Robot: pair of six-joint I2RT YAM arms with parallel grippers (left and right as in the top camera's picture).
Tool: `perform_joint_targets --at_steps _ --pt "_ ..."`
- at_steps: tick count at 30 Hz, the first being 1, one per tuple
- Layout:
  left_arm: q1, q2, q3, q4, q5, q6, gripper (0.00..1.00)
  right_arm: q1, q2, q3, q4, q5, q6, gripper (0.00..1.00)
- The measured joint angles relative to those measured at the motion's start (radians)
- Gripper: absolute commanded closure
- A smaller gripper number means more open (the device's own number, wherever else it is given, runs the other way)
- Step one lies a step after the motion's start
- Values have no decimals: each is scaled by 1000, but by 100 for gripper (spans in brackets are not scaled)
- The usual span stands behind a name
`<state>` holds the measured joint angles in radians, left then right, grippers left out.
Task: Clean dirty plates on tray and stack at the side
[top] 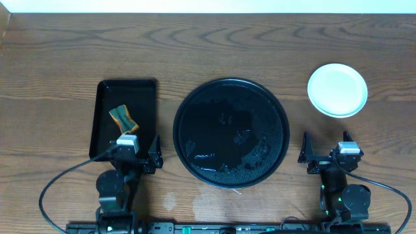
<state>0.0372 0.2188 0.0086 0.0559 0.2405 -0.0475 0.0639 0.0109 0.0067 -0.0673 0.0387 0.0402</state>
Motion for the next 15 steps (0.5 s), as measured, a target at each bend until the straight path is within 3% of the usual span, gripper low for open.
perform_joint_targets --at_steps 15 --pt "0 -206 6 -61 -31 55 12 0 0 0 0 0 0 1"
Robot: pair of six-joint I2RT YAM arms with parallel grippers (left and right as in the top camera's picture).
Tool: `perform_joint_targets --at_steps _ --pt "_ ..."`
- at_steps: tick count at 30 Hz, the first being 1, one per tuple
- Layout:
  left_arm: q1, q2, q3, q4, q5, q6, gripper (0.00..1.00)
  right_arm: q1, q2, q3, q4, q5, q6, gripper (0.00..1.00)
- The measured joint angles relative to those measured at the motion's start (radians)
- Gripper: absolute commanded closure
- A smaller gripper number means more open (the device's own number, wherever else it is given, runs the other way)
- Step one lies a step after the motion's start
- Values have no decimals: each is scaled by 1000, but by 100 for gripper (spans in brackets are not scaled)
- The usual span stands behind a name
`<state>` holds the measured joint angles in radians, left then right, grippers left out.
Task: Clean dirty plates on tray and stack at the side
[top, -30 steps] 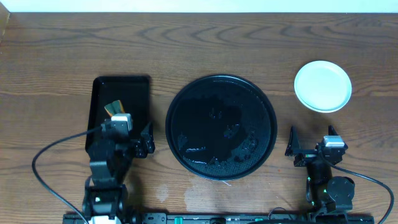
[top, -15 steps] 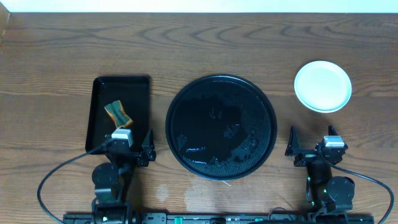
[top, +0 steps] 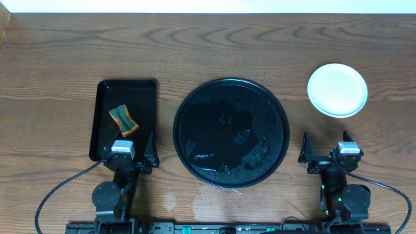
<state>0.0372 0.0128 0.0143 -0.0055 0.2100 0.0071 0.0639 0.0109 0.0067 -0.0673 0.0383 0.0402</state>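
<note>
A white plate [top: 337,90], clean-looking, lies on the table at the right; whether more plates lie stacked under it cannot be told. The round black tray [top: 231,133] in the centre carries only water droplets and smears. An orange-and-green sponge [top: 123,120] rests in the rectangular black tray [top: 104,91] at the left. My left gripper [top: 127,156] is open at that tray's near edge, just below the sponge, with nothing between its fingers. My right gripper [top: 326,148] is open and empty near the front edge, below the white plate.
The wooden table [top: 208,45] stretches bare behind the trays. A faint wet patch [top: 195,205] marks the wood in front of the round tray. Cables run from both arm bases along the front edge.
My left arm has drawn back a little toward the front edge and to the left, still open. The right arm, the plate, the sponge and both trays are where they were.
</note>
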Motion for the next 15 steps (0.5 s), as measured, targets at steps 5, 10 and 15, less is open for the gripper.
perform_joint_targets --at_steps 5,10,15 --pt "0 -2 1 -3 -4 21 12 0 0 0 0 0 0 1" --pt "0 -2 2 -4 -6 25 12 0 0 0 0 0 0 1" --pt "0 -2 2 -3 -6 27 12 0 0 0 0 0 0 1"
